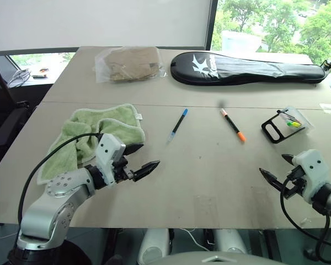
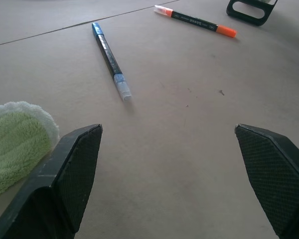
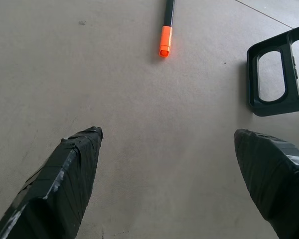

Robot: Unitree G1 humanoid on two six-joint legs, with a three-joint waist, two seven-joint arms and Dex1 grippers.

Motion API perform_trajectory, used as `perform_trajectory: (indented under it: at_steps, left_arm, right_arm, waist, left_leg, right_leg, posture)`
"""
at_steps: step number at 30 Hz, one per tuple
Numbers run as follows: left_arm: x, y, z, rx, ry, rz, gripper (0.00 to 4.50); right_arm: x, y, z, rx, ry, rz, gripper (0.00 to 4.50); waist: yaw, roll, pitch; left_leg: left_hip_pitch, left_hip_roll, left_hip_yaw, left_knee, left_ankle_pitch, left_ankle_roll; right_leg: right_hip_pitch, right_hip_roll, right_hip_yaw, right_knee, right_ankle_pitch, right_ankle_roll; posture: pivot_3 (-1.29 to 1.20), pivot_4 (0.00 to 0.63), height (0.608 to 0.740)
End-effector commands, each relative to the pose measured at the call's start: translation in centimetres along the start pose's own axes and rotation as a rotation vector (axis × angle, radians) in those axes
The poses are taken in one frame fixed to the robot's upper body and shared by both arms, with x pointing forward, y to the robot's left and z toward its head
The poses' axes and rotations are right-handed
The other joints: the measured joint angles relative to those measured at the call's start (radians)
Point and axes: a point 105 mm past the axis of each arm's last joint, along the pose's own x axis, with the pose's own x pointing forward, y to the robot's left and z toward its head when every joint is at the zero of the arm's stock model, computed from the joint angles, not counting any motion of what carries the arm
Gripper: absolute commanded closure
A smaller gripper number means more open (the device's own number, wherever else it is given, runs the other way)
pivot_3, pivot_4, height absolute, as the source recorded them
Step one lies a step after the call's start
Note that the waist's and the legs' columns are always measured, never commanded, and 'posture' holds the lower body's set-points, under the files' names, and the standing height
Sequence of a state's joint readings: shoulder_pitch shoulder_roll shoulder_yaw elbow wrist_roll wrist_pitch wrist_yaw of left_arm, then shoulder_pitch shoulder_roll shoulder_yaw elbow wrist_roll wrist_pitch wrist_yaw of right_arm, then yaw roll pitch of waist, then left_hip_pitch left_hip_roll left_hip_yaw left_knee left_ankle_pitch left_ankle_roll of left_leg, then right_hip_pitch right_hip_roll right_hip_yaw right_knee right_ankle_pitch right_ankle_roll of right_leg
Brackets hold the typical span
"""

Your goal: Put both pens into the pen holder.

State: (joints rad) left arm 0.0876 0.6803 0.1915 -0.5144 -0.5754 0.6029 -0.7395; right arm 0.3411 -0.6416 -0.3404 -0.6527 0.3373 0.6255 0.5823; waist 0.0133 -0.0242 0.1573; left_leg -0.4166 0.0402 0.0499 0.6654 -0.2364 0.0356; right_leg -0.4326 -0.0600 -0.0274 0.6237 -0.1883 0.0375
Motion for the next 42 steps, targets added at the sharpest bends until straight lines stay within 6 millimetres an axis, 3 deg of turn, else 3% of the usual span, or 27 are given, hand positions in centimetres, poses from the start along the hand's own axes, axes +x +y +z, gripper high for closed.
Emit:
perform_trajectory:
  at_steps: [1, 5, 9, 17, 25, 26, 28, 32, 33, 35, 38, 42]
  left_arm:
    - [0.2, -0.3, 1.5, 0.05, -0.051, -0.006, 0.07]
    - [1.2, -1.4, 2.6, 0.111, -0.098, -0.041, 0.07]
    - [2.1, -2.4, 3.3, 0.167, -0.119, -0.095, 0.07]
    - [2.8, -2.7, 3.9, 0.21, -0.135, -0.123, 0.07]
    - [2.3, -3.6, 4.6, 0.216, -0.176, -0.175, 0.07]
    - [2.2, -3.7, 4.6, 0.213, -0.18, -0.18, 0.0]
    - [2.1, -3.8, 4.8, 0.21, -0.188, -0.18, 0.0]
    - [2.1, -4.0, 4.9, 0.213, -0.203, -0.164, 0.0]
    - [2.1, -4.0, 4.8, 0.212, -0.204, -0.16, 0.0]
    - [2.1, -4.1, 4.7, 0.212, -0.206, -0.15, 0.0]
    - [2.3, -4.0, 4.9, 0.213, -0.22, -0.129, 0.0]
    - [2.5, -3.6, 5.3, 0.205, -0.253, -0.096, 0.0]
  right_arm:
    - [0.6, -0.7, 1.1, -0.013, -0.015, -0.018, 0.0]
    - [3.8, -1.1, 3.7, -0.042, 0.025, 0.028, 0.0]
    - [8.7, -1.6, 8.1, -0.014, 0.048, 0.054, 0.0]
    - [15.1, -2.6, 12.4, 0.093, 0.302, 0.087, 0.0]
    - [20.0, -2.2, 13.1, 0.043, 0.401, 0.136, 0.0]
    - [20.3, -1.9, 12.9, 0.03, 0.41, 0.147, 0.5]
    - [20.8, -1.2, 12.5, -0.002, 0.43, 0.173, 1.07]
    - [21.1, -1.3, 11.3, -0.051, 0.471, 0.162, 3.17]
    - [21.1, -1.4, 11.1, -0.058, 0.476, 0.163, 3.44]
    - [20.9, -1.6, 11.2, -0.063, 0.478, 0.167, 4.43]
    - [20.5, -2.4, 13.1, -0.027, 0.404, 0.181, 4.47]
    - [18.7, -4.6, 18.4, 0.068, 0.134, 0.213, 4.47]
  waist:
    - [0.0, 0.0, 0.0]
    - [-0.016, 0.001, 0.002]
    - [-0.025, 0.001, 0.003]
    - [-0.02, 0.001, 0.003]
    - [-0.026, 0.001, 0.004]
    - [-0.027, 0.001, 0.004]
    - [-0.029, 0.001, 0.004]
    - [-0.031, 0.001, 0.003]
    - [-0.031, 0.001, 0.003]
    - [-0.027, 0.002, 0.003]
    - [-0.024, 0.002, 0.003]
    - [-0.024, 0.003, 0.004]
  left_leg:
    - [0.0, 0.0, 0.0, 0.0, 0.0, 0.0]
    - [0.001, -0.001, 0.002, 0.001, 0.0, 0.0]
    - [0.0, -0.001, 0.001, 0.001, 0.0, 0.0]
    - [-0.008, -0.004, 0.001, -0.006, 0.003, 0.004]
    - [-0.014, -0.004, 0.007, -0.006, 0.003, 0.004]
    - [-0.015, -0.004, 0.007, -0.006, 0.003, 0.004]
    - [-0.014, -0.004, 0.008, -0.006, 0.003, 0.004]
    - [-0.011, -0.003, 0.008, -0.005, 0.003, 0.004]
    - [-0.01, -0.003, 0.008, -0.005, 0.003, 0.004]
    - [-0.005, -0.003, 0.008, -0.005, 0.003, 0.004]
    - [0.0, -0.003, 0.007, -0.005, 0.003, 0.004]
    - [-0.001, -0.003, 0.007, -0.005, 0.003, 0.004]
  right_leg:
    - [0.0, 0.0, 0.0, 0.0, 0.0, 0.0]
    - [0.0, -0.004, -0.002, 0.0, 0.0, 0.0]
    - [0.0, -0.004, -0.004, 0.0, 0.001, -0.001]
    - [-0.009, -0.001, -0.003, 0.0, 0.003, -0.005]
    - [-0.015, 0.0, -0.004, 0.0, 0.006, -0.001]
    - [-0.015, 0.0, -0.004, 0.0, 0.006, -0.001]
    - [-0.015, 0.0, -0.003, 0.0, 0.006, -0.001]
    - [-0.013, 0.001, -0.002, 0.002, 0.006, -0.001]
    - [-0.013, 0.001, -0.002, 0.002, 0.006, -0.001]
    - [-0.009, 0.002, -0.002, 0.002, 0.006, -0.002]
    - [-0.004, 0.001, -0.002, 0.002, 0.003, -0.005]
    - [-0.004, 0.001, 0.0, 0.002, 0.004, -0.005]
  posture:
    - [0.0, 0.15, 0.74]
    - [0.0, 0.15, 0.74]
    - [0.0, 0.15, 0.74]
    - [0.0, 0.15, 0.74]
    - [0.0, 0.15, 0.74]
    - [0.0, 0.15, 0.74]
    - [0.0, 0.15, 0.74]
    - [0.0, 0.15, 0.74]
    - [0.0, 0.15, 0.74]
    - [0.0, 0.15, 0.74]
    - [0.0, 0.15, 0.74]
    - [0.0, 0.15, 0.74]
